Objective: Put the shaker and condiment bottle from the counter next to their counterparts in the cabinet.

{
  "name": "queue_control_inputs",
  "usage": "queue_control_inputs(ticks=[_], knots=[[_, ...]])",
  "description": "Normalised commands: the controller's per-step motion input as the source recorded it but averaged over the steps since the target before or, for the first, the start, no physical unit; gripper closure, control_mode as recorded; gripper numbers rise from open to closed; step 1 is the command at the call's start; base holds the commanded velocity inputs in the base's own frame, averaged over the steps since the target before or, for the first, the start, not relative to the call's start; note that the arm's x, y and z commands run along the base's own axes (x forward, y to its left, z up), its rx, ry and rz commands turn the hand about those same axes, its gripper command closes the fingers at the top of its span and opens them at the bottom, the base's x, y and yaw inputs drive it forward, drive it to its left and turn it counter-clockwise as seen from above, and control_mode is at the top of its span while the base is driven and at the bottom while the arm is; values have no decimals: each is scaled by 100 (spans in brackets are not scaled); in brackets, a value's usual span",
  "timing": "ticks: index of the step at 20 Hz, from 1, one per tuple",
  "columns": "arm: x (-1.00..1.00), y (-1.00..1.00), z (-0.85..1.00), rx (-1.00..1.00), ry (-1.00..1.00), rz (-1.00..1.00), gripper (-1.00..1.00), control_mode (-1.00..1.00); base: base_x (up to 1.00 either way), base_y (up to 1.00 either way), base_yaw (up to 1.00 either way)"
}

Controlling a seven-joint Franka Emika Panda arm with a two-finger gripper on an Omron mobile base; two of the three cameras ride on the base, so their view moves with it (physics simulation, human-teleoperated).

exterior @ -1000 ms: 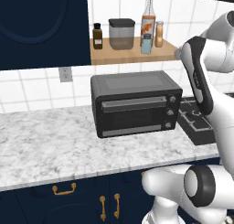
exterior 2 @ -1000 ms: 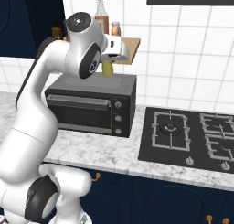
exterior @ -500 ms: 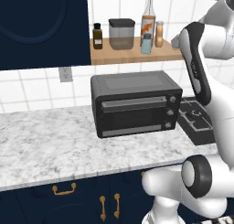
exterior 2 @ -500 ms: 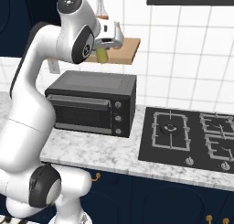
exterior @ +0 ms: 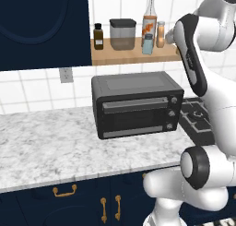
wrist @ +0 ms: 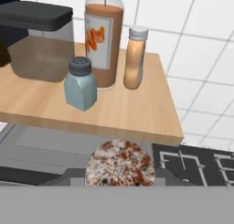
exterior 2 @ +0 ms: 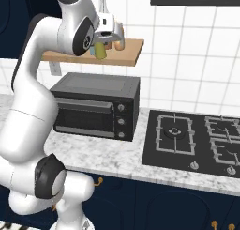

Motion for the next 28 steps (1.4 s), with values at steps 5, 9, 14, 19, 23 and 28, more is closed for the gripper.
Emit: queue_control_inputs(ticks=[5, 9, 14, 19, 23, 28], knots=[[32, 27, -11, -1, 0, 5, 100, -100, 0, 0, 0], [30, 23, -26, -4, 0, 4, 100, -100, 0, 0, 0], [30, 4, -27, -4, 0, 3, 100, -100, 0, 0, 0], [44, 0, -7, -2, 0, 5, 100, -100, 0, 0, 0], [50, 0, 0, 0, 0, 8, 100, -100, 0, 0, 0], [51, -1, 0, 0, 0, 8, 100, -100, 0, 0, 0]])
